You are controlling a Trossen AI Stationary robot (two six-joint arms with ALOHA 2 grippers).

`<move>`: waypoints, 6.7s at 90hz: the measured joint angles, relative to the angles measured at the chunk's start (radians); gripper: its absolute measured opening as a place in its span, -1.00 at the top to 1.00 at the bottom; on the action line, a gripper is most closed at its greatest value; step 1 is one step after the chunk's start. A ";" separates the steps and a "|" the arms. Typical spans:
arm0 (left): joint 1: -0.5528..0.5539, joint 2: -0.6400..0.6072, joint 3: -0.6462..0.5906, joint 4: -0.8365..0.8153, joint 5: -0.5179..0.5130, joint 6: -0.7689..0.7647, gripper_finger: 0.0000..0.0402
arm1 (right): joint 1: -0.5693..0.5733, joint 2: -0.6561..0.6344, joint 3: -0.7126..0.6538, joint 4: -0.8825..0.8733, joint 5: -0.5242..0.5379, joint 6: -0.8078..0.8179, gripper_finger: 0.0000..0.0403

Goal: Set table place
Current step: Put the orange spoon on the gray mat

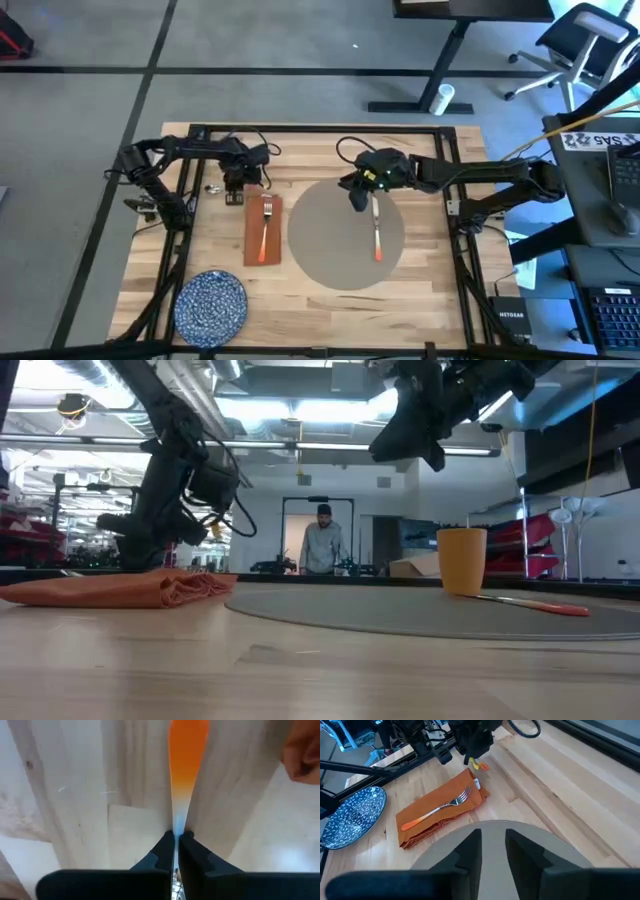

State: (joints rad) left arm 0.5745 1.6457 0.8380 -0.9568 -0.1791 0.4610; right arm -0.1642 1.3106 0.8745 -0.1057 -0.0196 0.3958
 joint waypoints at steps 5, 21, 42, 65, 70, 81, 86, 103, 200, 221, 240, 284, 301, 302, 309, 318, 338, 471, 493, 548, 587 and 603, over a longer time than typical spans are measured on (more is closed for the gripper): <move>-0.012 0.002 0.011 -0.016 0.000 -0.002 1.00 | 0.000 0.000 0.000 0.000 0.000 -0.002 0.63; -0.051 0.002 0.093 -0.073 0.007 -0.007 1.00 | -0.005 0.000 0.010 -0.017 0.000 0.001 0.63; -0.101 0.001 0.235 -0.159 0.008 -0.007 1.00 | -0.016 0.000 0.085 -0.086 0.022 -0.039 0.63; -0.202 0.000 0.396 -0.199 0.067 -0.018 1.00 | -0.027 -0.001 0.206 -0.290 0.059 -0.100 0.63; -0.234 0.000 0.424 -0.202 0.092 -0.029 1.00 | -0.027 -0.001 0.235 -0.349 0.063 -0.113 0.63; -0.305 0.008 0.484 -0.199 0.151 -0.056 1.00 | -0.026 -0.001 0.274 -0.431 0.069 -0.120 0.63; -0.336 0.008 0.505 -0.191 0.161 -0.061 1.00 | -0.026 -0.001 0.289 -0.449 0.069 -0.121 0.63; -0.404 0.008 0.583 -0.142 0.164 -0.070 1.00 | -0.026 -0.001 0.310 -0.473 0.069 -0.142 0.63; -0.262 0.015 0.195 0.273 0.139 -0.515 1.00 | -0.026 0.018 0.311 -0.444 0.029 -0.076 0.63; -0.246 0.115 0.195 0.299 0.198 -0.538 1.00 | -0.026 0.018 0.311 -0.424 0.030 -0.076 0.63; -0.271 0.159 0.210 0.337 0.234 -0.601 1.00 | -0.026 0.018 0.311 -0.427 0.028 -0.076 0.63; -0.299 0.143 0.464 0.448 0.332 -0.716 1.00 | -0.026 0.018 0.310 -0.437 0.031 -0.062 0.63; -0.269 0.130 0.493 0.201 0.265 -0.688 1.00 | -0.025 0.018 0.310 -0.437 0.027 -0.055 0.63; -0.267 0.133 0.491 0.181 0.265 -0.686 1.00 | -0.025 0.018 0.310 -0.437 0.027 -0.055 0.63; -0.261 0.156 0.462 0.127 0.262 -0.669 1.00 | -0.025 0.018 0.310 -0.436 0.027 -0.054 0.63; -0.263 0.167 0.405 0.196 0.262 -0.667 1.00 | -0.025 0.018 0.310 -0.434 0.027 -0.053 0.63; -0.246 0.208 0.345 0.344 0.246 -0.740 1.00 | -0.025 0.018 0.310 -0.434 0.027 -0.053 0.63; -0.217 0.133 0.202 0.598 0.302 -1.042 1.00 | -0.025 0.056 0.310 -0.418 -0.009 -0.026 0.63; -0.191 0.133 0.200 0.611 0.398 -1.111 0.97 | -0.025 0.056 0.310 -0.419 -0.022 -0.029 0.63; -0.182 0.159 0.200 0.630 0.441 -1.231 0.62 | -0.025 0.056 0.310 -0.419 -0.026 -0.064 0.63; -0.184 0.187 0.201 0.665 0.405 -1.211 0.62 | -0.025 0.056 0.310 -0.419 -0.026 -0.066 0.63; -0.184 0.187 0.201 0.666 0.365 -1.175 0.76 | -0.026 0.056 0.310 -0.420 -0.026 -0.082 0.63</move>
State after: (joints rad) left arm 0.3908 1.8328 1.0393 -0.2907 0.1862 -0.7137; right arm -0.1898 1.3670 1.1847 -0.5253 -0.0452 0.3137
